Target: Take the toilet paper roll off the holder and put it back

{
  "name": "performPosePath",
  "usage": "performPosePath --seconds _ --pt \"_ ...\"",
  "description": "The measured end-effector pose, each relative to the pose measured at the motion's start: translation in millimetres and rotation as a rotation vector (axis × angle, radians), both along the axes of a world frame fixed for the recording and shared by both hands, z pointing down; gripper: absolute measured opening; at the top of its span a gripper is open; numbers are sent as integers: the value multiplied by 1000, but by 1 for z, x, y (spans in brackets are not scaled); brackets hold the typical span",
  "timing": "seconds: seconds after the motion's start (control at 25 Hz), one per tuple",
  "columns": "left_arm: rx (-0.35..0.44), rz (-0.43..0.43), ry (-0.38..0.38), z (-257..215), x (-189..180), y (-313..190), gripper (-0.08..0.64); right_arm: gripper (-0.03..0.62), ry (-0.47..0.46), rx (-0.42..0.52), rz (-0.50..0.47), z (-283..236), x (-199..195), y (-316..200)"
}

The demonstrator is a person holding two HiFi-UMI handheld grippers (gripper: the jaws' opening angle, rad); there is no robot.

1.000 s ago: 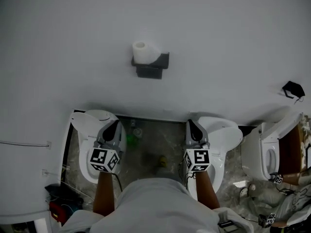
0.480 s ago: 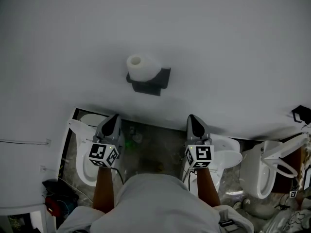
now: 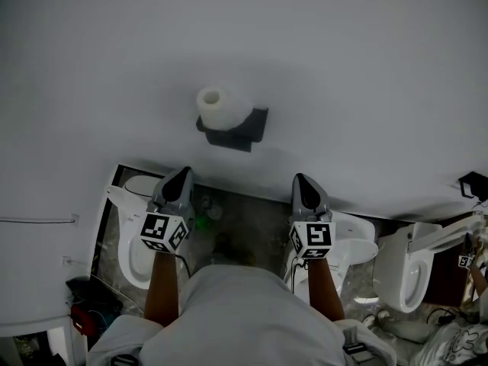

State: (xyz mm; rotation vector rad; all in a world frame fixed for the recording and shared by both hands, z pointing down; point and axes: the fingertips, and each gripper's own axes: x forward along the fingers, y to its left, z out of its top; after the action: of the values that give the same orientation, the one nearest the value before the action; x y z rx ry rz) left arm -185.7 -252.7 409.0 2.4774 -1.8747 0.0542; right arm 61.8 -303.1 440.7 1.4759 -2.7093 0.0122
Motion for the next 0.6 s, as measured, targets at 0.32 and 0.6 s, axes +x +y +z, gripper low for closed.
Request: performPosePath --seconds 0.32,0.6 --pt "8 63 9 2 -10 -27 -2 -2 12 0 51 3 -14 -11" --pt "25 97 8 -3 -21 -48 0 -2 12 6 84 3 -27 -23"
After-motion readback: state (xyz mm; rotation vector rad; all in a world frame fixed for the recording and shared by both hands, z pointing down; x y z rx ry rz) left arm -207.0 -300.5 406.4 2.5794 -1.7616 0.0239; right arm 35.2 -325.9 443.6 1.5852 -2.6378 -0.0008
